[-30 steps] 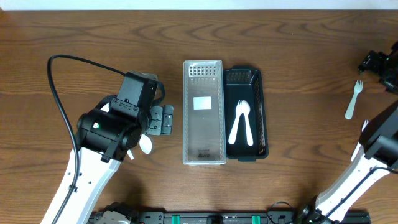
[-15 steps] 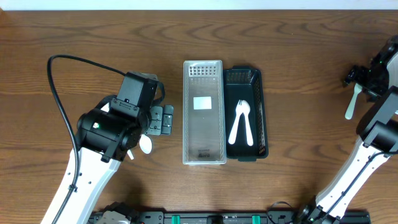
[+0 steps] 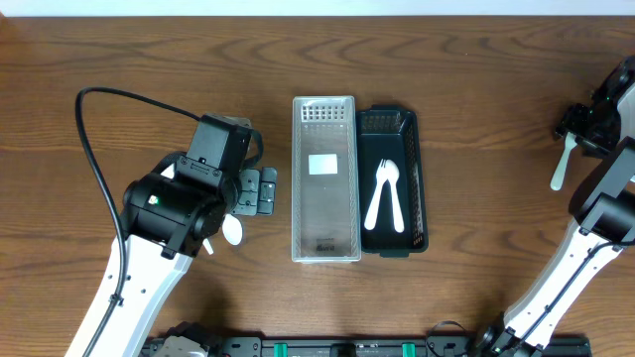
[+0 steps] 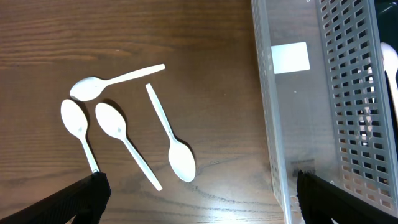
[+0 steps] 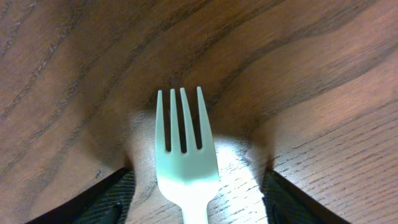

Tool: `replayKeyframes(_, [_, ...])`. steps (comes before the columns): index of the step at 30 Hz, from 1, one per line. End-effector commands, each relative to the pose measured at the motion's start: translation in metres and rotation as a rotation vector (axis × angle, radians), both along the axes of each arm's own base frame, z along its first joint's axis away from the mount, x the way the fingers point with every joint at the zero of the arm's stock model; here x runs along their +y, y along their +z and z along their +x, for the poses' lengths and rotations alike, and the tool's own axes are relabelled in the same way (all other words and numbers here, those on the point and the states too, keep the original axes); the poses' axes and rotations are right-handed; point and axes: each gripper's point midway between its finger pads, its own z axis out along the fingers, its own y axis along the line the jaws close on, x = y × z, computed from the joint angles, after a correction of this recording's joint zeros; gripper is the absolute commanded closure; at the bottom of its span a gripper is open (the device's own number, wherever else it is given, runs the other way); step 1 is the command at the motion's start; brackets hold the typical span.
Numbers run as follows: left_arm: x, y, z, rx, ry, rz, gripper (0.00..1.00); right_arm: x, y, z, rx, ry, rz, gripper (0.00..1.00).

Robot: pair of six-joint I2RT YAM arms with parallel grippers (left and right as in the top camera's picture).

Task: Pack container
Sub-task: 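Move right gripper to another white fork and grasp it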

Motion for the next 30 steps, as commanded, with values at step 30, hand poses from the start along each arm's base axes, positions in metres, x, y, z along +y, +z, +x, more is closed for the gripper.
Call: replayKeyframes(30, [0.002,0.0,0.002,-0.003,0.015,0.006,0.02,0.004,-0.025,0.008,-0.013,0.01,0.036,0.72])
